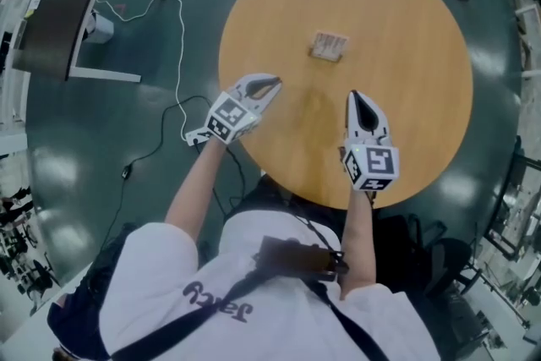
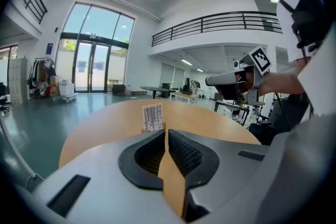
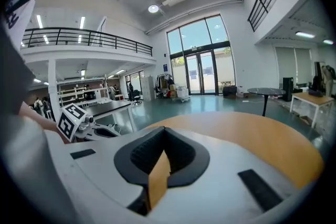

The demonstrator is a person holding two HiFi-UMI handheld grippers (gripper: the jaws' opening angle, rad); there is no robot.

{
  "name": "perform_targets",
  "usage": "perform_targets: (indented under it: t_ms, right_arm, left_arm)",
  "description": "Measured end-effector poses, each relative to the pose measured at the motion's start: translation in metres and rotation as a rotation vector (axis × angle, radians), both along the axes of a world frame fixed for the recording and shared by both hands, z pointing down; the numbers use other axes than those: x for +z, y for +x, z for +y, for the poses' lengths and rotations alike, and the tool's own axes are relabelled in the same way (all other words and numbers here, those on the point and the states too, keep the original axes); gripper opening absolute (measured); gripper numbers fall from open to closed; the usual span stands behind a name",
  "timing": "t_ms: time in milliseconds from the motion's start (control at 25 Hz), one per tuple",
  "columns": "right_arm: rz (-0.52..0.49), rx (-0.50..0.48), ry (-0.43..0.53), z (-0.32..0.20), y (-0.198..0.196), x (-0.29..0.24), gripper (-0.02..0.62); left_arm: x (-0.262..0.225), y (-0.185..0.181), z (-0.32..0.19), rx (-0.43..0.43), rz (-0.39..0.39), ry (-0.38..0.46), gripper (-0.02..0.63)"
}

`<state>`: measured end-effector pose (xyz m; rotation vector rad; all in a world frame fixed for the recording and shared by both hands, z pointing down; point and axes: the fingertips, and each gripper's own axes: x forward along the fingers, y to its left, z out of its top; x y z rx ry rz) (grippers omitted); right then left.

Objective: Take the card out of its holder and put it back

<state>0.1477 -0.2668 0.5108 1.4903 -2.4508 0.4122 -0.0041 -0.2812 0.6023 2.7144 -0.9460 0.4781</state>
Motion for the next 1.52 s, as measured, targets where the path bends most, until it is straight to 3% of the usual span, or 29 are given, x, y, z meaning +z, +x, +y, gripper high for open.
perform_targets:
  t_ms: [240, 440, 640, 840, 960, 1120, 1280, 1520]
  right_arm:
    - [-0.091, -0.006, -0.026, -0.018, 0.009, 0.005, 0.023]
    - [-0.090, -0.008, -0.061, -0.029, 0.018, 0.021, 0.023]
    - [-0.090, -0.005, -0.086, -0.033, 0.024, 0.030, 0.023]
    - [-0.166, 0.018, -0.077, -0.042, 0.030, 0.019, 0.023]
    - [-0.198, 0.006, -0.043, -0.049, 0.030, 0.009, 0.023]
    - [-0.213, 0.028, -0.019, -0.053, 0.030, 0.000, 0.023]
    - [-0.221, 0.031, -0.005, -0.052, 0.025, -0.008, 0.023]
    - [-0.210, 0.023, -0.019, -0.051, 0.027, -0.006, 0.023]
  left_arm:
    - [0.026, -0.003, -0.017, 0.128, -0.021, -0.023, 0.020]
    - [0.048, -0.004, -0.046, 0.126, -0.073, -0.070, 0.031]
    - [0.056, 0.008, -0.065, 0.165, -0.043, -0.087, 0.100]
    - [0.065, 0.025, -0.079, 0.251, -0.050, -0.117, 0.169]
    - [0.059, 0.036, -0.091, 0.283, -0.027, -0.115, 0.238]
    - [0.046, 0.054, -0.105, 0.351, 0.022, -0.095, 0.276]
    - [0.047, 0.073, -0.114, 0.435, -0.023, -0.039, 0.278]
    - [0.047, 0.100, -0.125, 0.463, 0.004, -0.047, 0.278]
